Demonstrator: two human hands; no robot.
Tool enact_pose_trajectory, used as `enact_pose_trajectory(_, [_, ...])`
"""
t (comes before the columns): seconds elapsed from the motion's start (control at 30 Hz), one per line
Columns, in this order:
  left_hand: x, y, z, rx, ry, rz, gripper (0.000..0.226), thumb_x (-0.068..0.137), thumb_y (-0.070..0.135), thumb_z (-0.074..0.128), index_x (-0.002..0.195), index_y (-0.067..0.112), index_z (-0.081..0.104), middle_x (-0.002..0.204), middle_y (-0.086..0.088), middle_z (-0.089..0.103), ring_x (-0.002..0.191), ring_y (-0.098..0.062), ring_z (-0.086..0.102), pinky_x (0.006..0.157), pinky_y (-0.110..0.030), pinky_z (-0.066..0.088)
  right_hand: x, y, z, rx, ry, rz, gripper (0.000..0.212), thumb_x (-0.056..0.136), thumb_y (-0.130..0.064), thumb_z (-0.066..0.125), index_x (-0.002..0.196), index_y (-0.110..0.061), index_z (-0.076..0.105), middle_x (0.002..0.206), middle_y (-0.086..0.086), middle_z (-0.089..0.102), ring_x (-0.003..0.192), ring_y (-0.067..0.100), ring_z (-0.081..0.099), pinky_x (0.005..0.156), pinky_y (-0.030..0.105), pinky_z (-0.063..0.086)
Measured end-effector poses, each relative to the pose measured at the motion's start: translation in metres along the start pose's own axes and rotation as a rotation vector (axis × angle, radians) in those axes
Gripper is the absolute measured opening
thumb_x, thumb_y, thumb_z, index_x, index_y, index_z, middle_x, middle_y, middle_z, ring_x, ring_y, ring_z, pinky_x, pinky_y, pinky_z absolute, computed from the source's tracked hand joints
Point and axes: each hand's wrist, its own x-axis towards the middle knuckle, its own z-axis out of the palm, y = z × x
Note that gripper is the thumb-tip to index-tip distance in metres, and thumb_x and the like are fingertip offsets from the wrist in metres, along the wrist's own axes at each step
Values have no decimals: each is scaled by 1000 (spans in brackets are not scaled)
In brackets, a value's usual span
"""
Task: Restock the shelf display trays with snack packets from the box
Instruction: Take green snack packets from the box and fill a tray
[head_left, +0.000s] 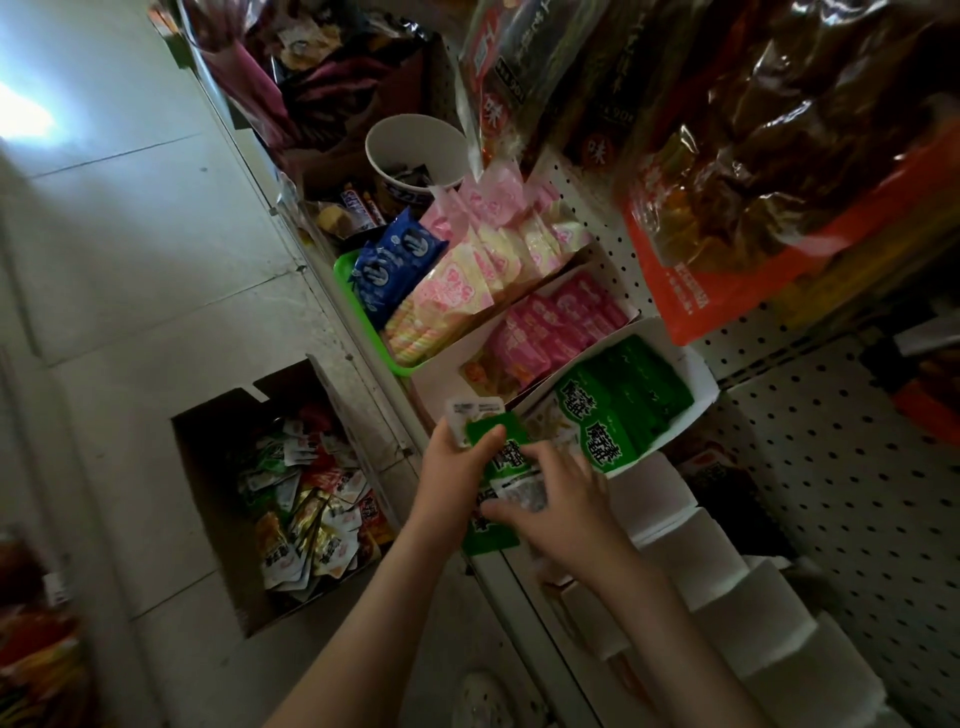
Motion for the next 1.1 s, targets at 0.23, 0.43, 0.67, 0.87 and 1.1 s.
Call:
enact_pose_trajectory(0.23, [2, 13, 2, -111, -19, -121, 39, 97, 45, 45, 118, 14, 54, 105, -15, 69, 88, -27, 70, 70, -36, 57, 24, -6, -12, 179, -28, 36, 26, 97, -21, 45, 122, -18, 52, 103, 6, 59, 94, 23, 57, 71, 29, 44])
enact_pose_trajectory(0.43, [7, 16, -16, -139, 52, -146, 10, 97, 12, 51, 106, 16, 53, 101, -17, 67, 81, -31, 67, 79, -47, 55, 36, 23, -21, 765, 195, 233, 14, 97, -16, 52, 85, -10, 57, 76, 5, 61, 63, 19, 59, 57, 26, 46])
enact_pose_trajectory(0.67, [4, 12, -24, -127, 13, -152, 20, 96, 5, 50, 98, 24, 52, 97, -10, 68, 80, -29, 69, 79, -48, 56, 41, 33, -21, 857, 76, 274, 54, 85, 4, 63, 120, -19, 30, 104, 4, 59, 87, 18, 61, 65, 25, 49])
enact_pose_trajectory(0.87, [5, 6, -28, -214, -14, -153, 17, 94, 6, 55, 106, 19, 58, 94, -9, 71, 75, -25, 70, 70, -41, 58, 50, 36, -17, 1034, 258, 293, 16, 93, -12, 58, 109, -14, 59, 101, 11, 68, 86, 23, 67, 76, 40, 55])
enact_pose_trajectory(1.1, [2, 9, -11, -81, -335, -268, 23, 88, 14, 67, 110, 12, 62, 82, -6, 74, 71, -21, 70, 62, -31, 55, 47, 11, 7, 1483, 272, 306, 27, 89, -2, 58, 115, -6, 57, 103, 12, 70, 85, 22, 70, 66, 37, 57])
